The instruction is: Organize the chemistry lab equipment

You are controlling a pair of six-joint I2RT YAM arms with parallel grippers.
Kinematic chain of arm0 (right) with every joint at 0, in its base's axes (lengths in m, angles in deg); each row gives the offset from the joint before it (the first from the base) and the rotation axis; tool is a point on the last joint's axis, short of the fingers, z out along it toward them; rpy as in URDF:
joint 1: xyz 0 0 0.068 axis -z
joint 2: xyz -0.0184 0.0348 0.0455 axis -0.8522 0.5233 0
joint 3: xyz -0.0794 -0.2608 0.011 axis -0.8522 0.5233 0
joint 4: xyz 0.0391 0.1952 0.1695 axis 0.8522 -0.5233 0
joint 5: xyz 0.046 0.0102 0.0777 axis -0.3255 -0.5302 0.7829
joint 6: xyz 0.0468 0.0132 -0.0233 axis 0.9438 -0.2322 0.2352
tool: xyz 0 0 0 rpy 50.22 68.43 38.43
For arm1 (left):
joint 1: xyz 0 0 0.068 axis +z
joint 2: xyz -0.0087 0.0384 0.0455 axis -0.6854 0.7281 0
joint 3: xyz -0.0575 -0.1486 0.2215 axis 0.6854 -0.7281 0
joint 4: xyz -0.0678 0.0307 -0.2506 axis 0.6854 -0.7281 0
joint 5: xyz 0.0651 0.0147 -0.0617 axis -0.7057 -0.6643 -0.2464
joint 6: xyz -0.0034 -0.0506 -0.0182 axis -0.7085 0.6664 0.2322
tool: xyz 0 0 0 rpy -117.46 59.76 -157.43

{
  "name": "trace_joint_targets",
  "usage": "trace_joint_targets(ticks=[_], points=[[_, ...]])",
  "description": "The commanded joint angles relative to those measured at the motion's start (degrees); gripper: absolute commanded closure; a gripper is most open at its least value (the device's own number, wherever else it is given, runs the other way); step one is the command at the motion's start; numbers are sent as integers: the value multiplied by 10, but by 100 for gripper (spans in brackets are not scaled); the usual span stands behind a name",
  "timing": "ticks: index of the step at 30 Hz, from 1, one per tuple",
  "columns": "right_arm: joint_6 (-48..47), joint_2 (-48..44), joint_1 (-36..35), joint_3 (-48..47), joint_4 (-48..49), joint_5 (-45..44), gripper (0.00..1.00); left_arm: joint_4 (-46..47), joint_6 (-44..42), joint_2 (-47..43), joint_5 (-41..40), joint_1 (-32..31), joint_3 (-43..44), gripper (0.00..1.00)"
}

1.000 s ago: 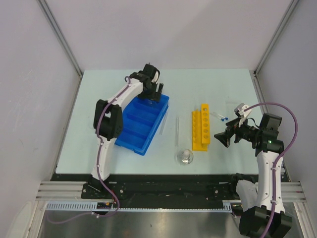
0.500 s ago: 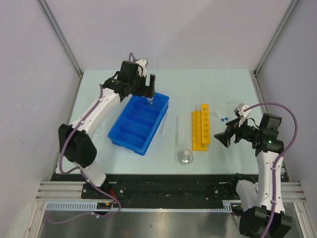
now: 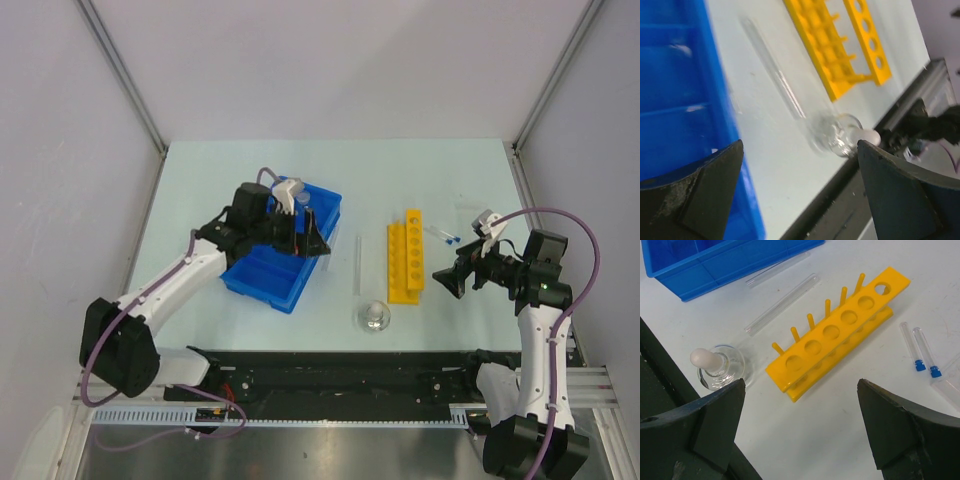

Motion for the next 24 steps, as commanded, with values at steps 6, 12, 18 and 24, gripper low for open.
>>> trace_joint_targets(ticks=[6, 12, 18, 24], points=[[-6, -6, 10, 2, 7, 5, 0, 91, 60, -50, -19, -128, -91, 0], [-6, -6, 13, 4, 7, 5, 0, 140, 25, -27, -64, -215, -117, 0], [-5, -6, 14, 4, 9, 6, 0, 180, -94, -3, -151, -330, -113, 0], [-6, -6, 14, 5, 9, 6, 0, 222, -186, 30, -141, -369, -116, 0]])
